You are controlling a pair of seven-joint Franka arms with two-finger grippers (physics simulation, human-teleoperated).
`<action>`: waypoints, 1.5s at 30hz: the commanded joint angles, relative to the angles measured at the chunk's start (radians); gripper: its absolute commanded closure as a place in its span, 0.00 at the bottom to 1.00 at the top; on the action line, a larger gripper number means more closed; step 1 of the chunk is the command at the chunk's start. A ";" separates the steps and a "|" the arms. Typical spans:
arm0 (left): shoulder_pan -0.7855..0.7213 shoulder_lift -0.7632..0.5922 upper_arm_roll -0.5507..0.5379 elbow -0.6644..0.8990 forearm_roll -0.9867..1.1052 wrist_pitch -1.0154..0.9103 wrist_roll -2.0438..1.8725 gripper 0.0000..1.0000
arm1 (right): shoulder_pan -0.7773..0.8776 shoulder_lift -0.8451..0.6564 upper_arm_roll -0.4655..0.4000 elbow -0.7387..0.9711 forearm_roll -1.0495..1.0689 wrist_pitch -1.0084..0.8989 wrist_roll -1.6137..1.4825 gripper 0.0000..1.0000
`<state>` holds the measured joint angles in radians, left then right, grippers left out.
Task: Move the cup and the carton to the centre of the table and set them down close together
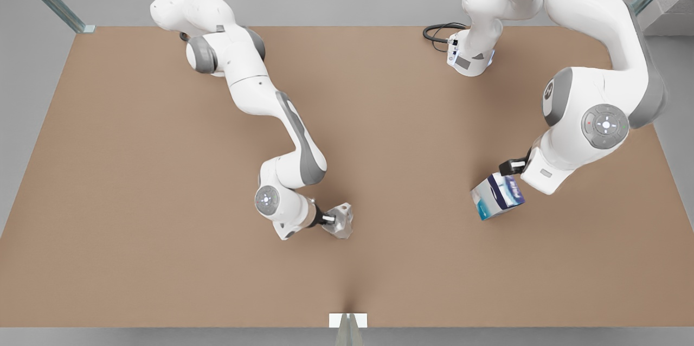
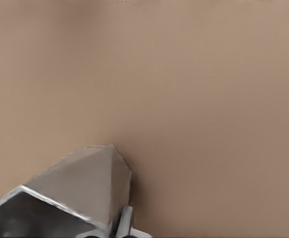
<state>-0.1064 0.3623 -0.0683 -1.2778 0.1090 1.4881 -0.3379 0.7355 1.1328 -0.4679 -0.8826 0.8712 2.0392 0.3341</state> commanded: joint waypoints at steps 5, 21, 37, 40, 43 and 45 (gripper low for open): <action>0.082 0.037 0.012 -0.028 -0.045 0.052 0.000 0.00 | 0.002 0.005 -0.015 0.007 -0.005 0.010 -0.001 0.00; 0.119 0.012 0.005 -0.239 -0.158 0.124 0.037 0.00 | -0.179 -0.881 -0.020 -0.481 -0.814 -0.430 -0.405 0.00; 0.126 0.060 0.015 -0.360 -0.170 0.288 -0.076 0.00 | -0.191 -0.892 -0.011 -0.475 -0.842 -0.425 -0.405 0.00; 0.126 0.060 0.015 -0.371 -0.178 0.307 -0.122 0.01 | -0.191 -0.890 -0.011 -0.473 -0.842 -0.424 -0.405 0.00; 0.125 0.082 0.015 -0.382 -0.173 0.345 -0.121 0.01 | -0.191 -0.890 -0.011 -0.473 -0.842 -0.424 -0.405 0.00; 0.129 0.083 0.015 -0.410 -0.164 0.385 -0.107 0.01 | -0.189 -0.890 -0.011 -0.473 -0.842 -0.424 -0.405 0.00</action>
<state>0.0247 0.4463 -0.0537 -1.6880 -0.0615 1.8749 -0.4449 0.5463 0.2433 -0.4785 -1.3546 0.0291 1.6153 -0.0702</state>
